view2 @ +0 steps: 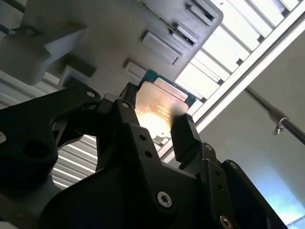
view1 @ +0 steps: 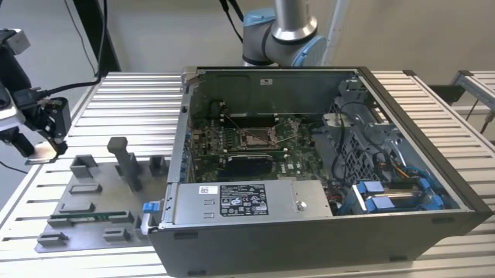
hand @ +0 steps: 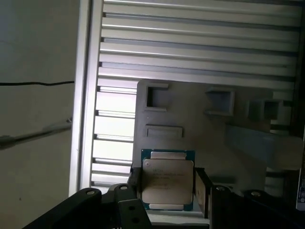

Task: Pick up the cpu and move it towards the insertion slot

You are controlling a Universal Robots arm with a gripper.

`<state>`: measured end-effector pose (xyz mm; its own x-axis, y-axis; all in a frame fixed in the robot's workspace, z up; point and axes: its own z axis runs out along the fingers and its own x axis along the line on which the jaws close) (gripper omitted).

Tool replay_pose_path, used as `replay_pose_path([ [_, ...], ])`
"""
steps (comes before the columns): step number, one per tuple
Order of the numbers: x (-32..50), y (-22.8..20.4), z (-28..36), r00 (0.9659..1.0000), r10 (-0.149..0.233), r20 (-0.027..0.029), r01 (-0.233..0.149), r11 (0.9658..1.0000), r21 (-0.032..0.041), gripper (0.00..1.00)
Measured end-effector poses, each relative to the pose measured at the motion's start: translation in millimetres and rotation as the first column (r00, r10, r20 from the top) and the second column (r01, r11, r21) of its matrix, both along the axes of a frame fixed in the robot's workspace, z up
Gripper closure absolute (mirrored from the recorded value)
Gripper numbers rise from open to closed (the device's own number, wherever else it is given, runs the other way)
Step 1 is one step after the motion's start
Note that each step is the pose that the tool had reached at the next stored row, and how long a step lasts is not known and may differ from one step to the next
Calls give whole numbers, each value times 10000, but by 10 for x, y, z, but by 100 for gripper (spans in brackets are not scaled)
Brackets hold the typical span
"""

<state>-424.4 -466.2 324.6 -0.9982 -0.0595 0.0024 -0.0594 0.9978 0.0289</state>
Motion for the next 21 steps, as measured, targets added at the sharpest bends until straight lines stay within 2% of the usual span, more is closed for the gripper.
replay_pose_path([
  [7, 0, 0, 167, 10000, 0, -2, 0, 10000, -1, 100],
  [21, 0, 0, 335, 10000, 0, 0, 0, 10000, 0, 100],
])
